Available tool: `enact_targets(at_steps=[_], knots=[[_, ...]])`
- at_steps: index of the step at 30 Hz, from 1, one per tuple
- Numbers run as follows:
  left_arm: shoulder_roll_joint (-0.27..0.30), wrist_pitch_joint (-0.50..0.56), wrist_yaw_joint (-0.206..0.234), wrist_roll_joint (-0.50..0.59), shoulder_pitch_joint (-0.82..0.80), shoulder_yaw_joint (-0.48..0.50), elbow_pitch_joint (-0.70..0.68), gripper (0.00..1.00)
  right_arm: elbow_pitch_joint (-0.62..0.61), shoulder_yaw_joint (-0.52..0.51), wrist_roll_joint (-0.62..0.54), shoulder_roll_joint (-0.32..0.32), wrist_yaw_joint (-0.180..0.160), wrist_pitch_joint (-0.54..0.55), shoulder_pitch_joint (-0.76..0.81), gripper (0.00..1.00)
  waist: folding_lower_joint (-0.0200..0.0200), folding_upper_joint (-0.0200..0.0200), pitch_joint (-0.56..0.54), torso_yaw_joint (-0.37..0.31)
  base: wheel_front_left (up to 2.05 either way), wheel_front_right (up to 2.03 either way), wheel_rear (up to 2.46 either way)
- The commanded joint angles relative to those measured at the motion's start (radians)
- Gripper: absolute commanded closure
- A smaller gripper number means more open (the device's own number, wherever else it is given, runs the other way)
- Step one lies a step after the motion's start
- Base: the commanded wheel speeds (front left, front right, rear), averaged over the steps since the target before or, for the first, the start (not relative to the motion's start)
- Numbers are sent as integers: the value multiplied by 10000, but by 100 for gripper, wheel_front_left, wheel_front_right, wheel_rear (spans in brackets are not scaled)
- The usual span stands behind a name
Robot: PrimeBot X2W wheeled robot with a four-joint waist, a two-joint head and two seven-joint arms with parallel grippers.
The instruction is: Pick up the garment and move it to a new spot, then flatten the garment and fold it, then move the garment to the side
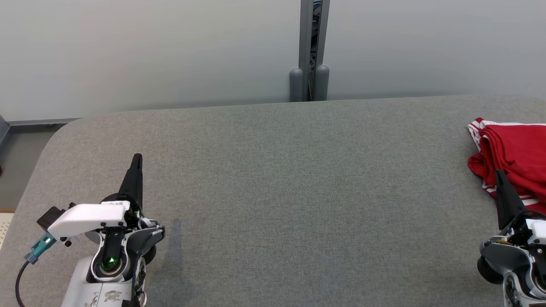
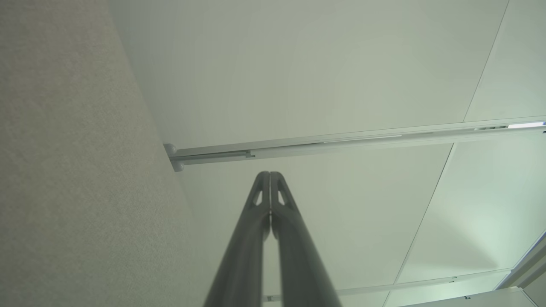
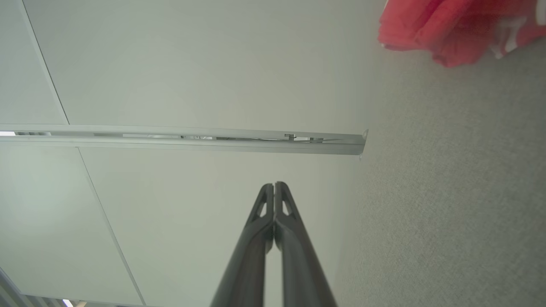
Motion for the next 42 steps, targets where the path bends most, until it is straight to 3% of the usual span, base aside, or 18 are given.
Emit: enact_targets(at_steps=[1,42], knots=[[52,-2,-36,-35,-66,33,1,100,5,-35,-10,-25,0,64,-102,100,0,-1,0,0,0,0,0],[52,-3,-36,-36,-65,32,-2,100,4,-92,-87,17,0,98,-113,100,0,-1,0,0,0,0,0]])
